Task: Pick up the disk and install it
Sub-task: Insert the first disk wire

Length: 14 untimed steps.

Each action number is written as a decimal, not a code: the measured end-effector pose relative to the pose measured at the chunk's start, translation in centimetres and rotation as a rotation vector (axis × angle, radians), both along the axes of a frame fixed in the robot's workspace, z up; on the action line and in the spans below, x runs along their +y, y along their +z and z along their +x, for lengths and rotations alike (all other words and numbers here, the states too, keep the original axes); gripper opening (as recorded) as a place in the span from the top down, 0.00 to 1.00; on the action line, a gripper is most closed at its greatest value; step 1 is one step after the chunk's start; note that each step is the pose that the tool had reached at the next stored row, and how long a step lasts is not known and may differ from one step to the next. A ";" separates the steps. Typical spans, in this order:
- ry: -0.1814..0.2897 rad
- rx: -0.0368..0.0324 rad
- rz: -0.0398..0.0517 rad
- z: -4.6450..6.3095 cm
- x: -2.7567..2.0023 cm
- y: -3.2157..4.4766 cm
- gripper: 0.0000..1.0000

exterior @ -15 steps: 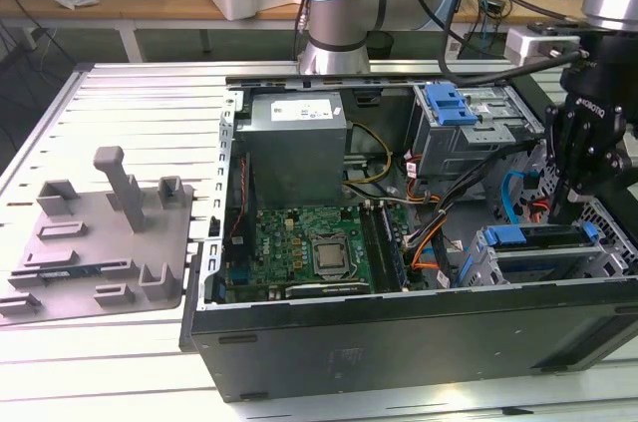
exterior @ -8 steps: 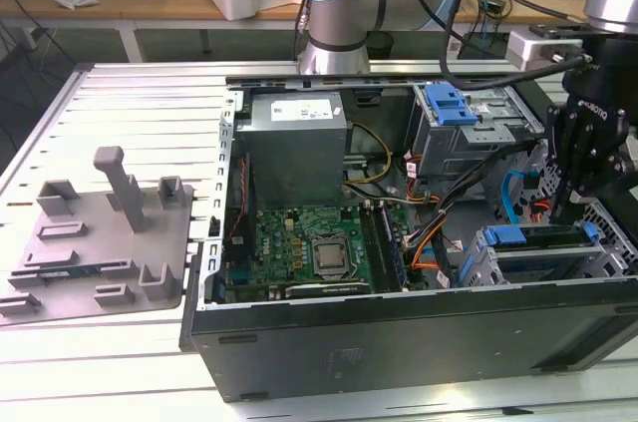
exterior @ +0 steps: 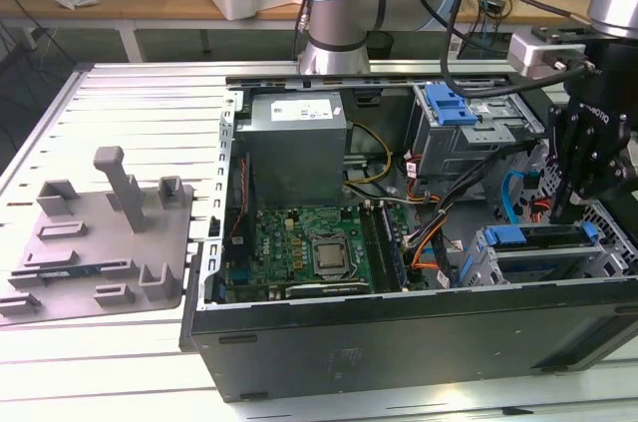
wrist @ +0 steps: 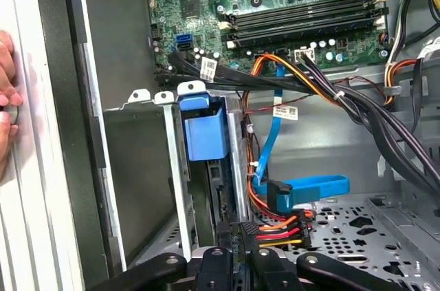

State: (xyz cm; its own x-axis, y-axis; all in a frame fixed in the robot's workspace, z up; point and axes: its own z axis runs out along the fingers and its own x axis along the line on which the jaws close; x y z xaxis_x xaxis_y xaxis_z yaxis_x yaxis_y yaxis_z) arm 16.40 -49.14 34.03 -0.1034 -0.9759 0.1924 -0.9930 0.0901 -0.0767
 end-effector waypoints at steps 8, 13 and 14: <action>0.003 -0.0072 0.0238 -0.4 -0.35 0.05 0.83; 0.005 -0.0099 0.0288 -0.4 -0.51 0.36 0.83; 0.005 -0.0106 0.0302 -0.4 -0.57 0.40 0.83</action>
State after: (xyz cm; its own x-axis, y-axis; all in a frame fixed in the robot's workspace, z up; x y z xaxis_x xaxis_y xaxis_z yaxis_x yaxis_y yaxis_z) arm 16.00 -49.70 34.43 -0.1001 -0.9817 0.1618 -0.9926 0.0873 -0.0844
